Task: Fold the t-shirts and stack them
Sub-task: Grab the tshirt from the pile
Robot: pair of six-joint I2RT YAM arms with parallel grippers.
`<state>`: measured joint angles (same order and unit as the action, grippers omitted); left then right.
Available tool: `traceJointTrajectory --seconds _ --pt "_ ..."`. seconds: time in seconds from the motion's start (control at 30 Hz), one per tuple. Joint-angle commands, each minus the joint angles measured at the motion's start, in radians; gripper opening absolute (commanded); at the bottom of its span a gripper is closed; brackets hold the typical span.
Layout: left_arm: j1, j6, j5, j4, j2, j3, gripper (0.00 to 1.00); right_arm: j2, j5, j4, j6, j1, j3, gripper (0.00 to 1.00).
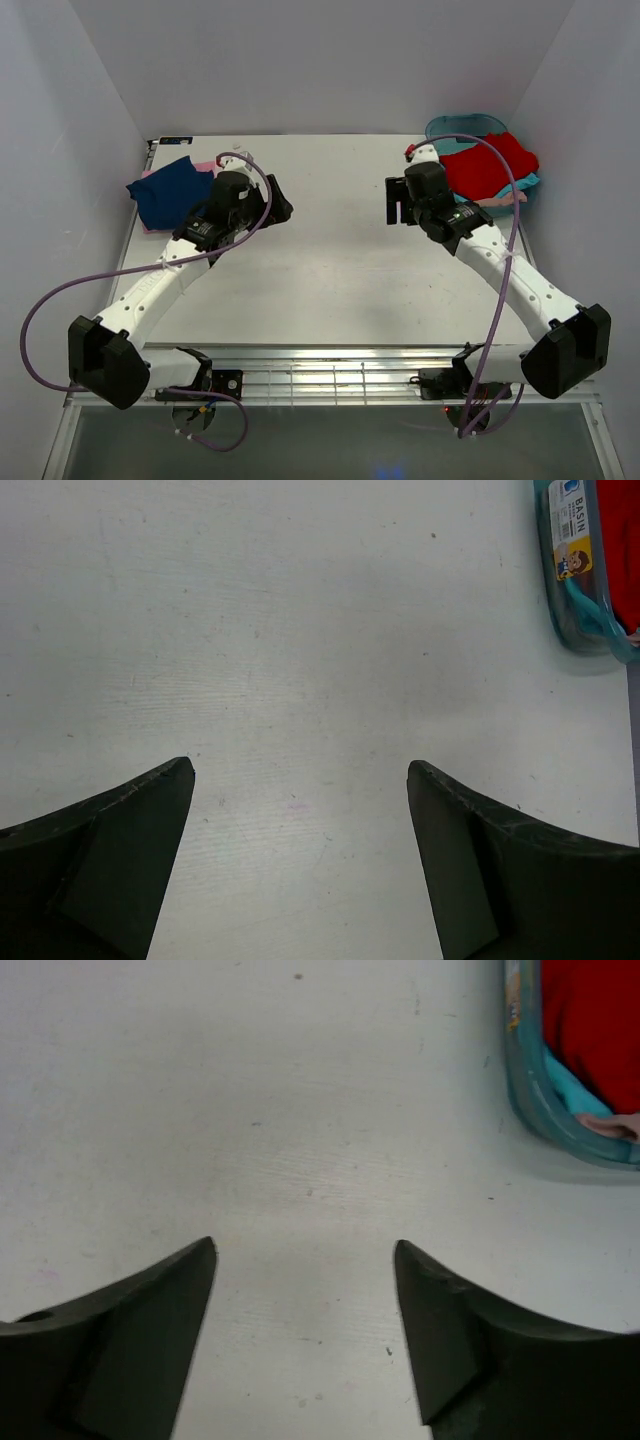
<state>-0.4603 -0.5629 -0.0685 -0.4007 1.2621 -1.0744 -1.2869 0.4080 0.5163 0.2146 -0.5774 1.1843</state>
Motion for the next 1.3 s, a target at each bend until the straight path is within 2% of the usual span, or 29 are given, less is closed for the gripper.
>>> traceJointTrajectory --seconds 0.0,0.07,0.13,0.2,0.3,0.43,0.73,0.93,1.13,1.2,1.27 --pt "0.002 -0.015 -0.011 -0.029 -0.027 -0.004 0.98 -0.035 0.058 -0.074 -0.064 0.124 0.054 0.86" --pt "0.002 -0.038 0.012 -0.029 -0.026 0.008 0.98 -0.086 0.058 -0.123 -0.139 0.171 0.058 0.88" --pt "0.002 -0.054 0.03 -0.023 -0.026 0.034 0.98 -0.153 0.012 -0.226 -0.161 0.275 0.061 0.82" --pt "0.002 -0.063 0.038 -0.023 -0.032 0.05 0.98 -0.231 -0.076 -0.237 -0.147 0.394 0.144 0.78" --pt "0.002 -0.071 0.047 -0.024 -0.065 0.088 0.98 -0.444 -0.118 -0.233 -0.156 0.471 0.299 0.77" --pt "0.002 -0.072 0.039 -0.026 -0.113 0.139 0.98 -0.615 -0.066 -0.208 -0.19 0.502 0.471 0.75" --pt "0.002 -0.075 0.016 -0.061 -0.188 0.211 0.98 -0.922 -0.104 -0.125 -0.205 0.56 0.8 0.78" --pt "0.002 -0.071 -0.017 -0.085 -0.214 0.234 0.98 -1.002 -0.098 -0.11 -0.196 0.603 0.856 0.78" --pt "0.002 -0.072 -0.031 -0.096 -0.218 0.26 0.98 -0.999 -0.126 -0.108 -0.185 0.623 0.798 0.77" --pt "0.002 -0.071 -0.027 -0.096 -0.202 0.255 0.98 -0.997 -0.126 -0.108 -0.184 0.623 0.761 0.72" --pt "0.002 -0.069 -0.025 -0.098 -0.193 0.249 0.98 -1.0 -0.142 -0.107 -0.182 0.623 0.738 0.63"
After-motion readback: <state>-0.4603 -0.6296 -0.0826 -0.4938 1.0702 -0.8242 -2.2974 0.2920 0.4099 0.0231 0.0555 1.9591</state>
